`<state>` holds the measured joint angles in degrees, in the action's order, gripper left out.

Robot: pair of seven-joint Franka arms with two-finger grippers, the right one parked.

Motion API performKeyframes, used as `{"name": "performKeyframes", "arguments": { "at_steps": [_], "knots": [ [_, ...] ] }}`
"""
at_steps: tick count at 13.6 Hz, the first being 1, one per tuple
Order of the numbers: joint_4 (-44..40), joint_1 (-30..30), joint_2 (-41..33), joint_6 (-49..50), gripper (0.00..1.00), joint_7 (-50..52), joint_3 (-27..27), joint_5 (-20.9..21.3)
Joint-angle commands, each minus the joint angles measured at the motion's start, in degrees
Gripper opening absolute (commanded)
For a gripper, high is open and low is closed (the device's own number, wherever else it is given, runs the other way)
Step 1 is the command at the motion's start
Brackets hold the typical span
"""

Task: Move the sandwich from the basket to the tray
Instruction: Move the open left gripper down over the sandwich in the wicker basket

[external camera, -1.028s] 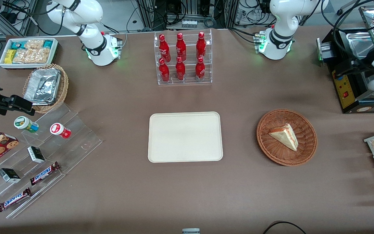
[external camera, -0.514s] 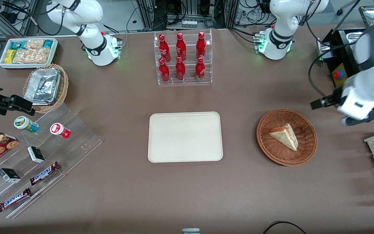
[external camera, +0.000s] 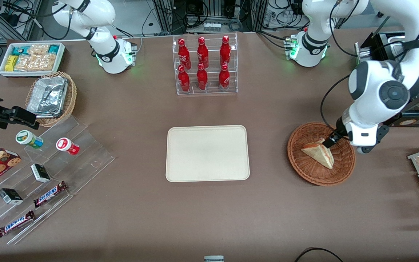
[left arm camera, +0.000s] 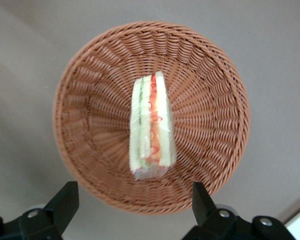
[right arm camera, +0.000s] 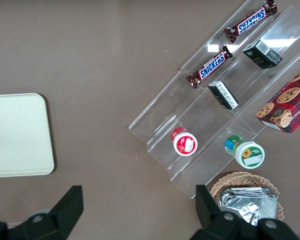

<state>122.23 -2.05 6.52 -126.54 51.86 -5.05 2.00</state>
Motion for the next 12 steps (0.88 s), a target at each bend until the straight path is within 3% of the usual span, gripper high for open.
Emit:
{"name": "performKeyframes", "arguments": {
  "at_steps": [1, 12],
  "knots": [
    [4.14, -1.12, 0.86, -6.94, 1.0, 2.72, 0.39, 0.11],
    [6.18, -1.12, 6.92, -15.32, 0.97, 3.43, 0.57, 0.2]
  ]
}}
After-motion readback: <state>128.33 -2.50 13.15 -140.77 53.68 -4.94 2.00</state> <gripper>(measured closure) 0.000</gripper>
